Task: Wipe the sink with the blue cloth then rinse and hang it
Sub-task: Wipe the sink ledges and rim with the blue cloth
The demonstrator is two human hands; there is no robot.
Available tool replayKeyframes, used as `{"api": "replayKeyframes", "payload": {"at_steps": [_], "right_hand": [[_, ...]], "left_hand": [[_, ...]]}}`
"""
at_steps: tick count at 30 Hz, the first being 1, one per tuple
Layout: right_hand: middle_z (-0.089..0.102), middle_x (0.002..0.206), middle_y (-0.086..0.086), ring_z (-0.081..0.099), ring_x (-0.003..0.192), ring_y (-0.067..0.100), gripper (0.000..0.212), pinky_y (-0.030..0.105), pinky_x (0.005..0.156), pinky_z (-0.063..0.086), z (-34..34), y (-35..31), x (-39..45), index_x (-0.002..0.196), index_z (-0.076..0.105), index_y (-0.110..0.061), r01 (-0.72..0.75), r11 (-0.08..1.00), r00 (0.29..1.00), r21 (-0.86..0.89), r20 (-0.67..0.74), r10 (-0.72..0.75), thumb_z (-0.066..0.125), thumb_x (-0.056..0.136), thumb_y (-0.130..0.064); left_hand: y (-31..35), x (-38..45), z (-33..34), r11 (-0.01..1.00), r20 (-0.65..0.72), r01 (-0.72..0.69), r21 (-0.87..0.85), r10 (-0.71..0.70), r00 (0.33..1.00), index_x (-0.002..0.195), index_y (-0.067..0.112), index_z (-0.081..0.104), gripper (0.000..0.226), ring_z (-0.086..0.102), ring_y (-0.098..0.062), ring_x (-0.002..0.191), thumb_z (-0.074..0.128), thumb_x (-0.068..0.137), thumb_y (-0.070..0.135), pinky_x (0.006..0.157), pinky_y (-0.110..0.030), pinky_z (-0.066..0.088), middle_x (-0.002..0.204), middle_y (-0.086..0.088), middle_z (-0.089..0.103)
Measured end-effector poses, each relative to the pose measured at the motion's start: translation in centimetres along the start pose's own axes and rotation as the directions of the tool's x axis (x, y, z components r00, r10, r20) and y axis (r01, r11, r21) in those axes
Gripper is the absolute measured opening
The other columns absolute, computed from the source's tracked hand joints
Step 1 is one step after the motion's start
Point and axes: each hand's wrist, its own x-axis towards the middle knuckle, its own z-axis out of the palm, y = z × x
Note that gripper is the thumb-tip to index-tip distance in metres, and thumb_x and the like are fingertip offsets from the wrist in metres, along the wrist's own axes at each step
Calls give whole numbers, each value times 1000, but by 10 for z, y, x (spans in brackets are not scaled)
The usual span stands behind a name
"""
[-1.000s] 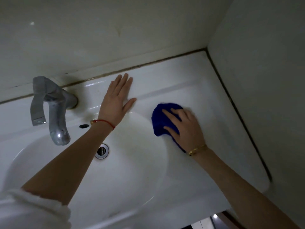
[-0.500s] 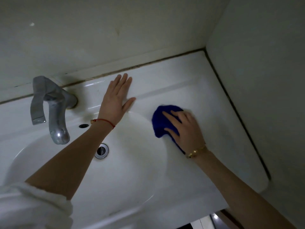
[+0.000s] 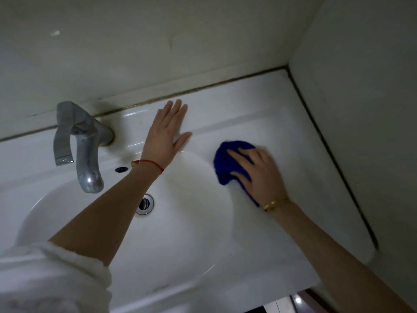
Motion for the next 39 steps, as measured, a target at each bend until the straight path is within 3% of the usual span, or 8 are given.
{"api": "replayKeyframes", "payload": {"at_steps": [6,14,16,21,29,31,36,39], "right_hand": [[55,118,23,49,105,39,47,48,87,46,-5,38,30,135,52,-10,-430,902,894,-31,-157,420,58,93,-30],[56,124,10,47,109,28,49,41,95,42,1,-7,1,139,50,-19,-11,999,1000,47,8,11,55,93,-36],[57,123,12,49,107,31,48,43,93,43,-9,15,-8,136,53,-17,-49,999,998,7,-27,49,53,93,-37],[56,117,22,51,104,39,47,47,87,47,-6,36,21,133,55,-9,-404,915,902,-12,-168,397,58,92,-31],[58,122,9,46,108,26,48,39,93,43,11,-19,12,137,52,-20,-9,999,1000,51,-26,10,60,91,-34],[58,120,12,48,105,30,46,43,91,43,-1,7,4,135,55,-18,-33,999,998,24,-55,34,56,92,-36],[56,116,20,49,106,38,48,48,87,47,-7,41,24,134,54,-11,-411,912,899,4,-162,406,62,91,-31],[55,117,20,48,104,36,50,44,87,45,11,3,37,134,53,-11,-343,939,931,12,-125,342,61,90,-33]], "left_hand": [[1,0,2,1000,-5,0,-8,0,1000,153,9,31,62,16,-26,151,50,102,37,125,-41,10,162,-10,25],[1,0,1,1000,11,10,-3,-10,1000,154,11,28,63,14,-24,152,47,102,40,125,-39,8,162,-9,23],[0,0,1,1000,-2,3,-12,-3,1000,154,10,30,63,16,-25,151,48,101,40,125,-38,8,162,-9,25],[3,0,1,1000,-9,8,-14,-8,1000,153,9,32,62,17,-26,151,48,101,39,125,-39,9,161,-10,26],[1,-1,-1,1000,18,6,7,-6,1000,155,11,28,64,14,-24,152,44,102,42,125,-37,7,162,-9,23],[-1,0,0,1000,11,-6,0,6,1000,154,10,29,63,16,-25,151,44,102,42,125,-36,7,162,-9,24],[0,0,1,1000,4,-2,7,2,1000,154,10,29,61,15,-25,151,48,102,38,125,-38,7,162,-9,24],[1,0,1,1000,11,-3,18,3,1000,155,11,28,62,14,-25,152,46,103,39,125,-39,8,162,-9,23]]}}
